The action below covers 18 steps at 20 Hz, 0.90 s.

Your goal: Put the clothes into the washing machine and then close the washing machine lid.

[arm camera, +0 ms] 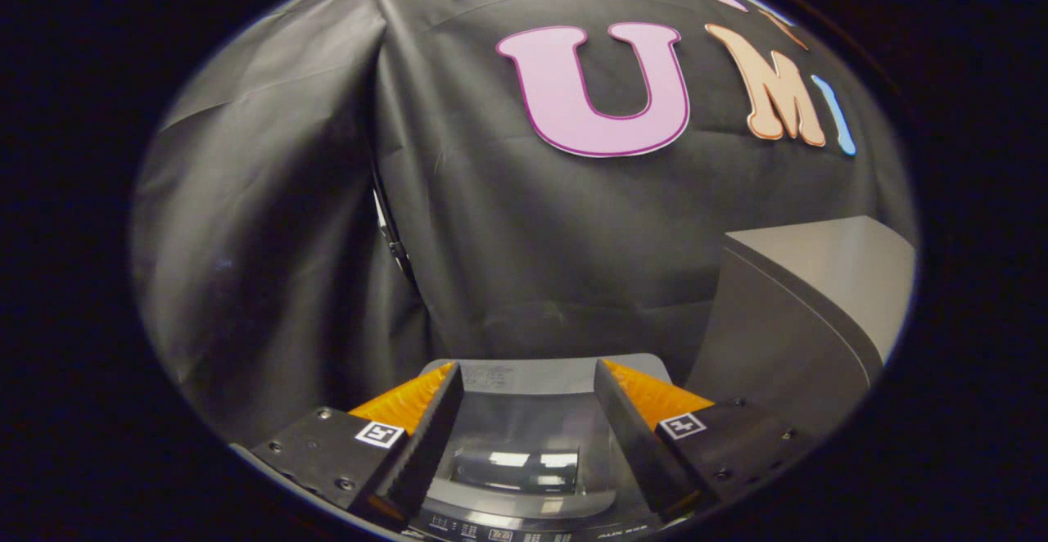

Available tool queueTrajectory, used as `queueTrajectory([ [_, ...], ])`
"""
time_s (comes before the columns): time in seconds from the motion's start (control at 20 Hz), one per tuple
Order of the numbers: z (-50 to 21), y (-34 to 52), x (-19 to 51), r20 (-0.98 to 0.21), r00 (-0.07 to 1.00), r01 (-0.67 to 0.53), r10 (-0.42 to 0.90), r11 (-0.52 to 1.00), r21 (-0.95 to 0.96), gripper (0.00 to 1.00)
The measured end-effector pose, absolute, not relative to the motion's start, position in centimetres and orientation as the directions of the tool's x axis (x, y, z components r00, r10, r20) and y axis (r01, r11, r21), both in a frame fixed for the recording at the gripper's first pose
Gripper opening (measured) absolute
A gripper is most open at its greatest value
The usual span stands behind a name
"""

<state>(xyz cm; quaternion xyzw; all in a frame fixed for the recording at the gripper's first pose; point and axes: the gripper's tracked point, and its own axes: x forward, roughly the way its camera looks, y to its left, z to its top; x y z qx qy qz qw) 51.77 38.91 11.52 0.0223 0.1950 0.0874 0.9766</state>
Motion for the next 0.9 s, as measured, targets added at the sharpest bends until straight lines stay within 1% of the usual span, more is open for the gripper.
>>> queueTrajectory([
  [0.35, 11.9, 39.0, 51.5, -0.332, 0.927, -0.163, 0.172, 0.985, 0.054, 0.98],
  [0.8, 12.4, 39.1, 51.7, -0.232, 0.959, -0.167, 0.164, 0.986, 0.006, 0.97],
  [0.9, 13.7, 39.0, 51.3, -0.207, 0.965, -0.166, 0.163, 0.986, 0.001, 0.97],
])
